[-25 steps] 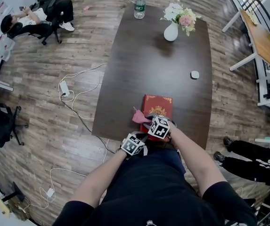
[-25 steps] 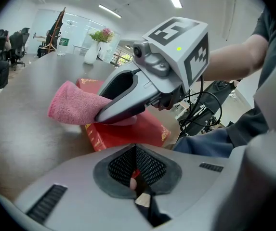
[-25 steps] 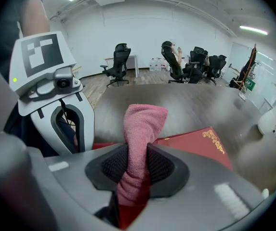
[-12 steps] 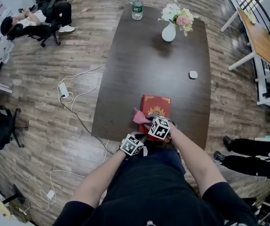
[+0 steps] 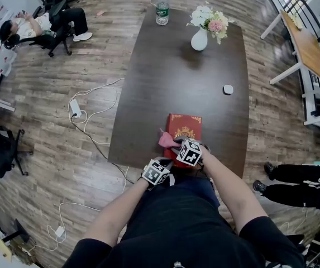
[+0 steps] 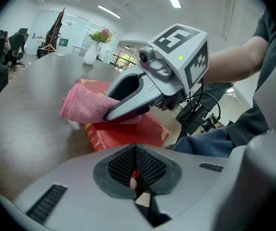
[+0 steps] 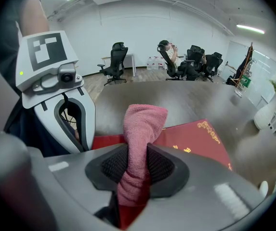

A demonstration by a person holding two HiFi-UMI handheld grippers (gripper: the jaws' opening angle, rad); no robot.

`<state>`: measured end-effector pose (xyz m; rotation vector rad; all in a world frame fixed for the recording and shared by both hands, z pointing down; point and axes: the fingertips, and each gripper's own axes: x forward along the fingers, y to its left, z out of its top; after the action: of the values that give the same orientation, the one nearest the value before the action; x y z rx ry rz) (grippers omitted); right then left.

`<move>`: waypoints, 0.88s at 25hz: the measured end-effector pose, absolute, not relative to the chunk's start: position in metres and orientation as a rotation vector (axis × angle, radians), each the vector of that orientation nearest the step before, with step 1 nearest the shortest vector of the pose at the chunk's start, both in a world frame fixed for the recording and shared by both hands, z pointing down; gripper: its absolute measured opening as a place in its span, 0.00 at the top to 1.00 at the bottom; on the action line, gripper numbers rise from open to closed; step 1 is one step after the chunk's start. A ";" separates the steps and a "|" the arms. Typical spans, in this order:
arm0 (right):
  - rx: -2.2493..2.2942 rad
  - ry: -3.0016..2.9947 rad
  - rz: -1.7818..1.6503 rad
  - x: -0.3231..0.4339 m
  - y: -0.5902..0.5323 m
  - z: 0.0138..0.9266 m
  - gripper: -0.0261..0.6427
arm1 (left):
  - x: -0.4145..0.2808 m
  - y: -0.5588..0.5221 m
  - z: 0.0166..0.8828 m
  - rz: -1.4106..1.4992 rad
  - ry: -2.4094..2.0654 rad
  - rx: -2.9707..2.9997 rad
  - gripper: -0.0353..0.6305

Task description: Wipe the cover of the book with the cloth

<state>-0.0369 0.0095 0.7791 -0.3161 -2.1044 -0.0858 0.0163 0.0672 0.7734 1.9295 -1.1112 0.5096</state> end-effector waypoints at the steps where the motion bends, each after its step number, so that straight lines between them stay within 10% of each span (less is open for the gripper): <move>1: -0.316 -2.105 -0.086 -0.037 0.009 0.779 0.79 | 0.017 0.067 0.773 0.509 -1.111 1.930 0.95; 22: -0.289 -2.096 -0.087 -0.024 0.003 0.781 0.79 | 0.015 0.066 0.775 0.517 -1.122 1.927 0.95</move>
<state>-0.0238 0.0026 0.7814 -0.2895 -2.0965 -0.0866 0.0151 0.0663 0.7745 1.9273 -1.1218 0.5169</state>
